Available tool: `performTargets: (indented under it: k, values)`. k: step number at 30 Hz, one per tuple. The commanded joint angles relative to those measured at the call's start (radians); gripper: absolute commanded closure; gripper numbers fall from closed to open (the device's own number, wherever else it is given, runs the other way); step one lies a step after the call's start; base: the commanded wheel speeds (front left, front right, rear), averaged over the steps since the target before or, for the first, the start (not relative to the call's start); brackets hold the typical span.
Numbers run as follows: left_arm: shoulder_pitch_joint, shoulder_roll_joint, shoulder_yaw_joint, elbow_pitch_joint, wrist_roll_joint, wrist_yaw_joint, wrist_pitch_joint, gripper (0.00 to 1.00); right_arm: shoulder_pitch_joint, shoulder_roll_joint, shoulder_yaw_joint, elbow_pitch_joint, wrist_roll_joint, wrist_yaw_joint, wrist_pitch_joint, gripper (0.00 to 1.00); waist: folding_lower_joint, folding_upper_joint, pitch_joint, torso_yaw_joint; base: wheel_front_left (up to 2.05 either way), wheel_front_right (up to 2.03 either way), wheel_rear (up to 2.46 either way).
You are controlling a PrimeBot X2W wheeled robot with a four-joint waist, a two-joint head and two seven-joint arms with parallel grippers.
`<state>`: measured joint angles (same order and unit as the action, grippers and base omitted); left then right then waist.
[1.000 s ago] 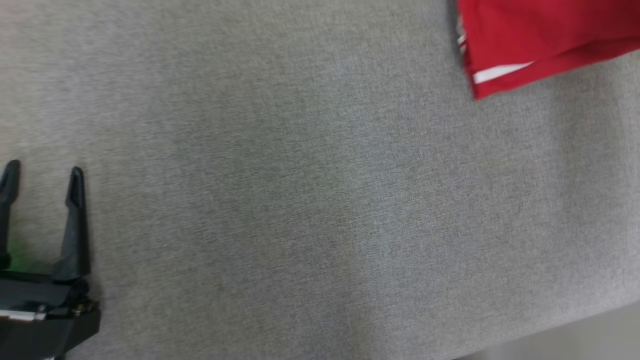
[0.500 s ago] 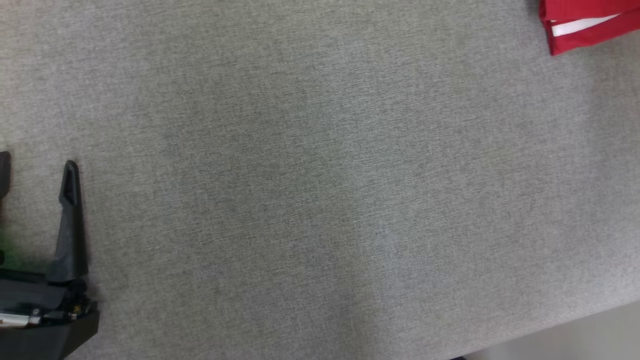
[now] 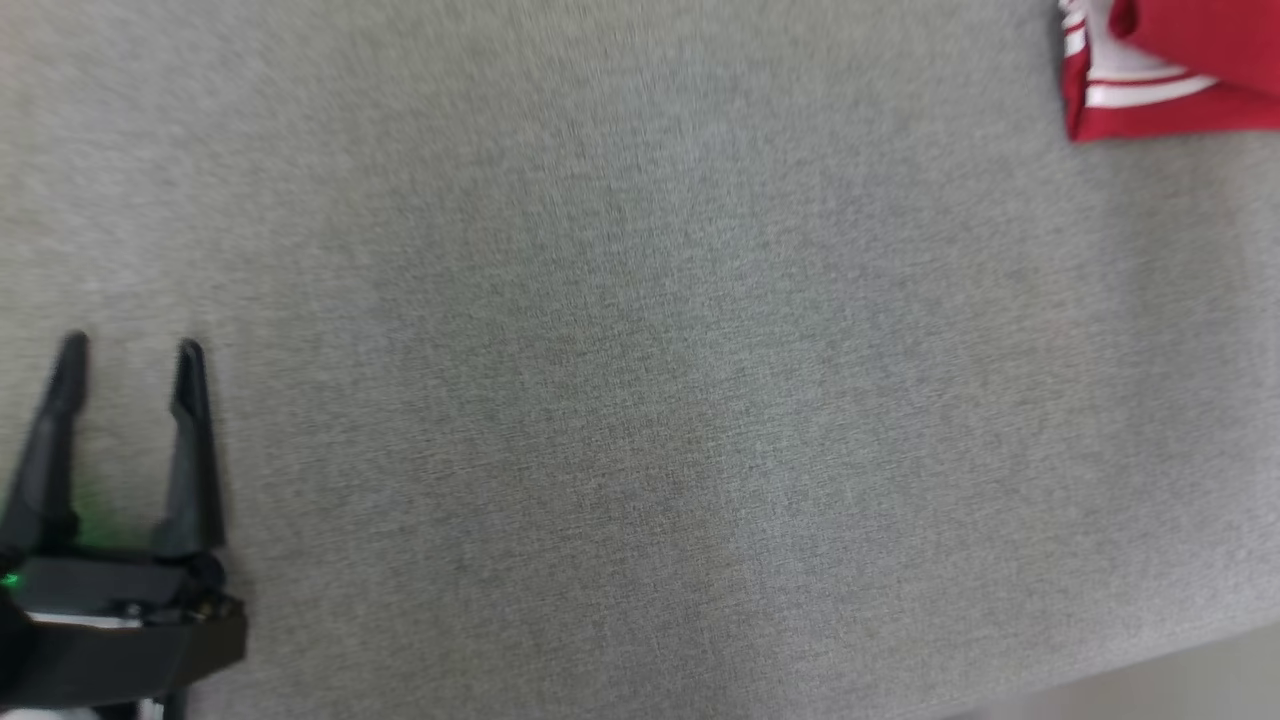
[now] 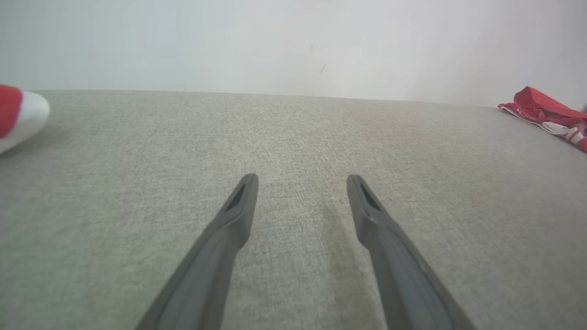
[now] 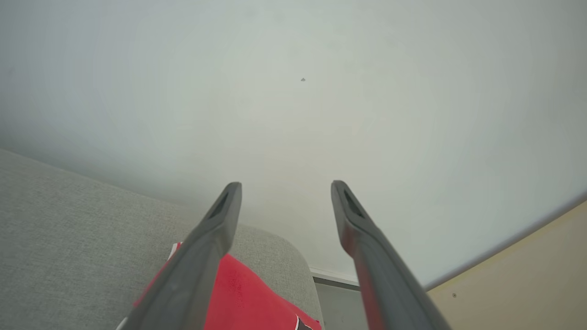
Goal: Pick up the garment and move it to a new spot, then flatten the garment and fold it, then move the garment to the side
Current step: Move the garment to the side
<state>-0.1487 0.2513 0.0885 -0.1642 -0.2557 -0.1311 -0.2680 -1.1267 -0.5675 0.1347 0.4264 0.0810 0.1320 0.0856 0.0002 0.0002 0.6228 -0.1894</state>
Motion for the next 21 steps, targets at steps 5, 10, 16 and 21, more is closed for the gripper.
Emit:
performTargets:
  k: [5, 10, 16, 21]
  values:
    - [0.059, -0.056, 0.037, 0.072, 0.004, 0.001, 0.004, 0.0, 0.15, 0.094, 0.013, -0.054, 0.015, -0.002, -0.112, 0.0, -0.0002, -0.0002, -0.227, 0.067, 0.0, 0.0, 0.0]
    - [0.111, -0.098, 0.081, 0.108, 0.029, 0.002, 0.004, 0.0, 0.351, 0.202, 0.003, -0.152, 0.008, -0.002, -0.164, 0.0, -0.0002, -0.0002, -0.343, 0.096, 0.0, 0.0, 0.0]
    - [0.151, -0.131, 0.091, 0.148, 0.054, 0.002, 0.004, 0.0, 0.631, 0.316, -0.038, -0.257, 0.022, -0.002, -0.206, 0.0, -0.0002, -0.0002, -0.439, 0.136, 0.0, 0.0, 0.0]
    - [0.161, -0.138, 0.079, 0.18, 0.061, 0.002, 0.004, 0.0, 0.805, 0.381, -0.062, -0.318, 0.018, -0.002, -0.223, 0.0, -0.0002, -0.0002, -0.478, 0.159, 0.0, 0.0, 0.0]
